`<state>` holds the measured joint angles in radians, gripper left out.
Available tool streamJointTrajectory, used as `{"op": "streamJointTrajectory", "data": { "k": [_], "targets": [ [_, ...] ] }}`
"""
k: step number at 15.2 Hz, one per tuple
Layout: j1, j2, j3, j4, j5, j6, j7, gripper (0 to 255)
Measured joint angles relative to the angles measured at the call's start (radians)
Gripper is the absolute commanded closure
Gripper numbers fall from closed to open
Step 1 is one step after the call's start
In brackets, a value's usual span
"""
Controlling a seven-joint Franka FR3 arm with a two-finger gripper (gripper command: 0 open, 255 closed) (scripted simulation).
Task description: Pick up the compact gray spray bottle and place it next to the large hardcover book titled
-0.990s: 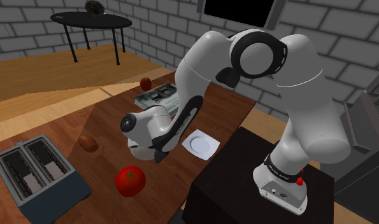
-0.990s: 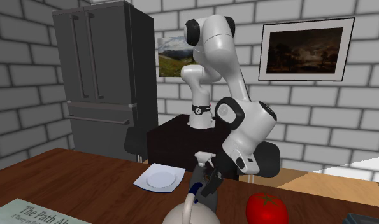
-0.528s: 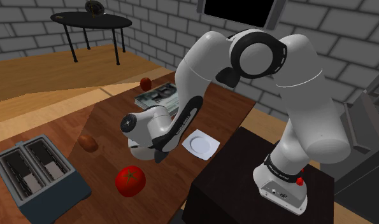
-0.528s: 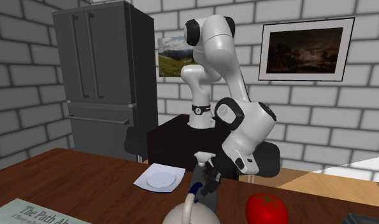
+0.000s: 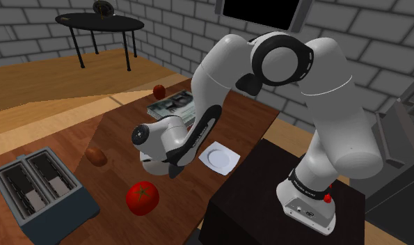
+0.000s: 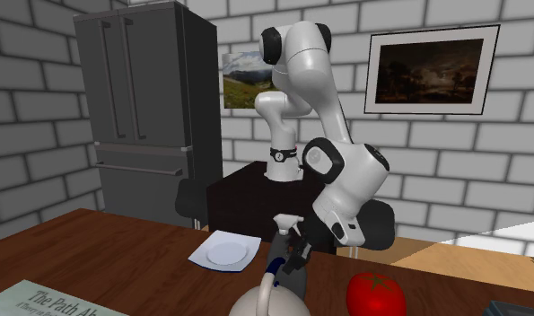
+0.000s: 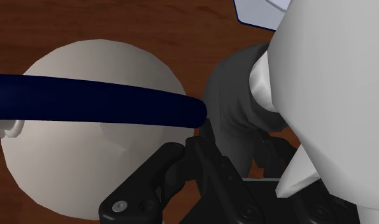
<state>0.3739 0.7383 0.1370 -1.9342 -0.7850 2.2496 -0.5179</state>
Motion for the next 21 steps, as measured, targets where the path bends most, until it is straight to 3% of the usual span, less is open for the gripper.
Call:
{"op": "streamJointTrajectory", "data": {
  "k": [21],
  "targets": [
    [-0.032,-0.222,0.051,-0.076,0.088,-0.119,-0.106,255]
  ]
}}
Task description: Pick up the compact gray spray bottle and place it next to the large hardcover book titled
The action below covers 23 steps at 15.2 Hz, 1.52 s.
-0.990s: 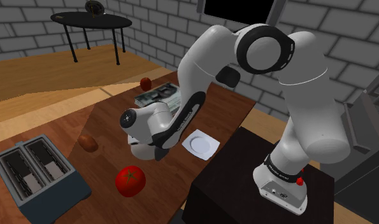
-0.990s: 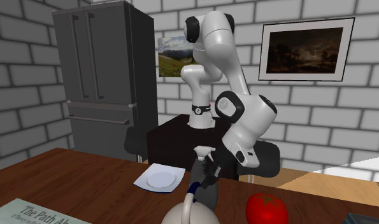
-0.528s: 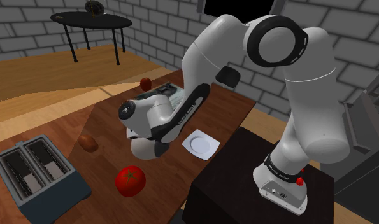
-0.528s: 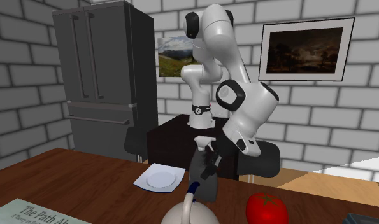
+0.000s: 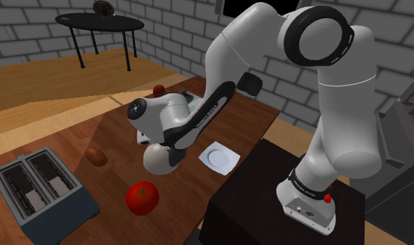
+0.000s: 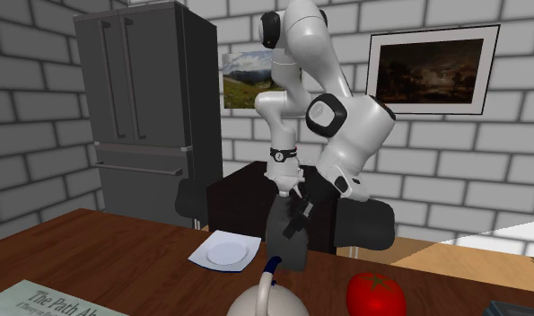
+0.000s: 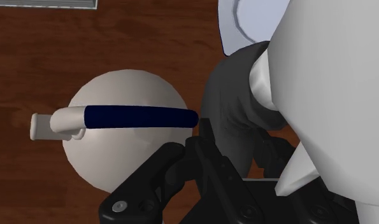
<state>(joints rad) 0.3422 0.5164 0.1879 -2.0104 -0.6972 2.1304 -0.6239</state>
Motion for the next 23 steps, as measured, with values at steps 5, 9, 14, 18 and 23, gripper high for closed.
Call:
{"op": "streamJointTrajectory", "data": {
  "k": [5,9,14,18,23],
  "targets": [
    [-0.009,-0.062,0.012,-0.016,0.026,-0.035,-0.033,255],
    [-0.011,-0.102,0.022,-0.017,0.047,-0.068,-0.057,255],
    [-0.015,-0.146,0.030,-0.009,0.072,-0.110,-0.091,255],
    [-0.018,-0.185,0.037,-0.007,0.091,-0.143,-0.116,255],
    [-0.020,-0.229,0.044,0.002,0.114,-0.186,-0.147,255]
  ]
}}
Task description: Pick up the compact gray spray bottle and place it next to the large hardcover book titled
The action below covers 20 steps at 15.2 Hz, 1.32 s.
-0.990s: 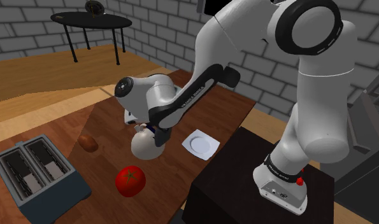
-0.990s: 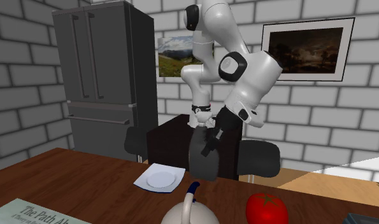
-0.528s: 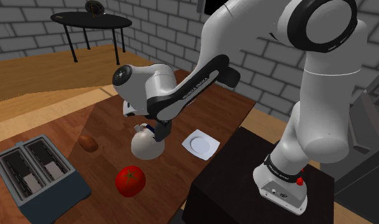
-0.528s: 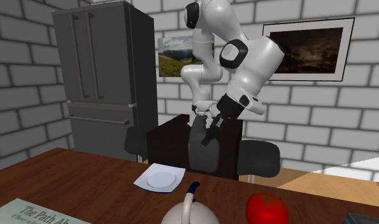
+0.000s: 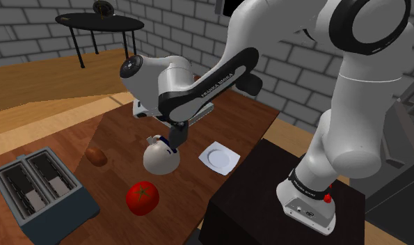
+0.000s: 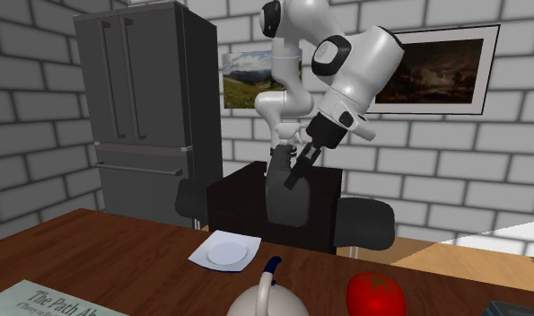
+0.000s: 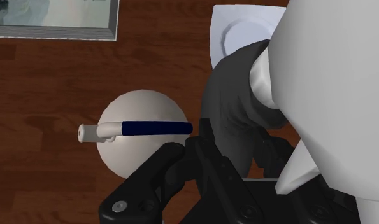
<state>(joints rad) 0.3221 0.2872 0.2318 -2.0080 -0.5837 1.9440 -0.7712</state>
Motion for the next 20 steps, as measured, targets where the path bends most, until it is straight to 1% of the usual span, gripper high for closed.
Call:
{"op": "streamJointTrajectory", "data": {
  "k": [17,20],
  "targets": [
    [-0.003,-0.115,0.013,0.077,0.059,-0.161,-0.104,255],
    [-0.030,-0.111,-0.009,0.088,0.046,-0.145,-0.147,255]
  ]
}}
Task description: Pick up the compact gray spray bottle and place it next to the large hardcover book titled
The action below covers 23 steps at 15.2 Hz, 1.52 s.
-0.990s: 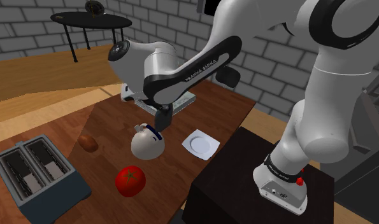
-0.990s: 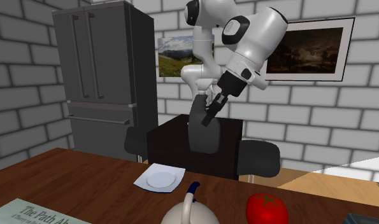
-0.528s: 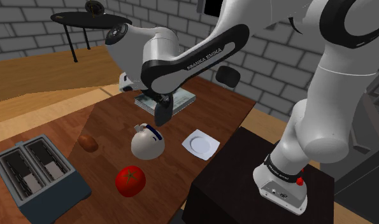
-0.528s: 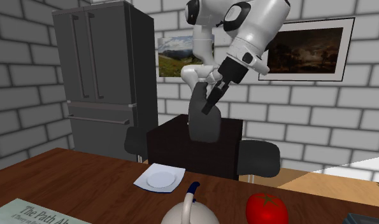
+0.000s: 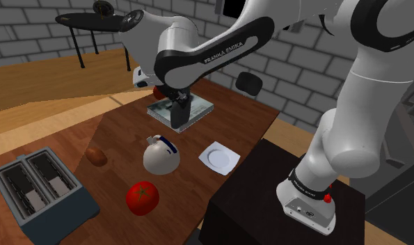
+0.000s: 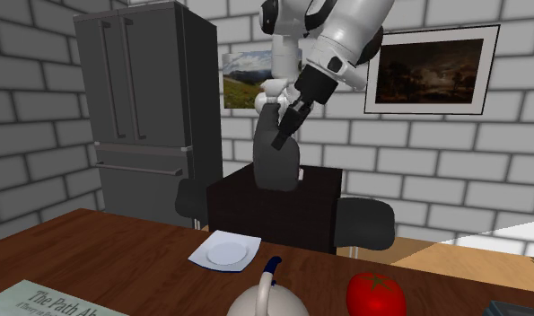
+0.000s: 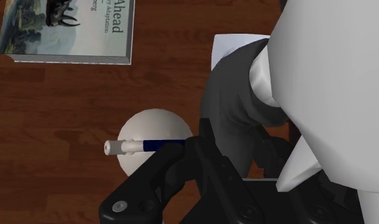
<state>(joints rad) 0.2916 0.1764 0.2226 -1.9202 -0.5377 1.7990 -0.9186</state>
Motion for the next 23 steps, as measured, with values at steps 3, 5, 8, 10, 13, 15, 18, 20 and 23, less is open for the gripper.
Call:
{"op": "streamJointTrajectory", "data": {
  "k": [3,5,8,10,13,15,18,20,23],
  "targets": [
    [-0.037,0.011,-0.030,0.016,-0.017,0.025,-0.056,255],
    [-0.059,0.022,-0.048,0.029,-0.027,0.041,-0.088,255],
    [-0.100,0.050,-0.080,0.062,-0.044,0.070,-0.149,255],
    [-0.121,0.067,-0.096,0.082,-0.051,0.087,-0.181,255],
    [-0.156,0.115,-0.123,0.148,-0.060,0.101,-0.241,255],
    [-0.180,0.148,-0.139,0.190,-0.065,0.114,-0.278,255],
    [-0.214,0.196,-0.161,0.259,-0.066,0.125,-0.337,255],
    [-0.237,0.224,-0.174,0.297,-0.067,0.135,-0.371,255],
    [-0.243,0.252,-0.179,0.302,-0.073,0.160,-0.368,255]
  ]
}}
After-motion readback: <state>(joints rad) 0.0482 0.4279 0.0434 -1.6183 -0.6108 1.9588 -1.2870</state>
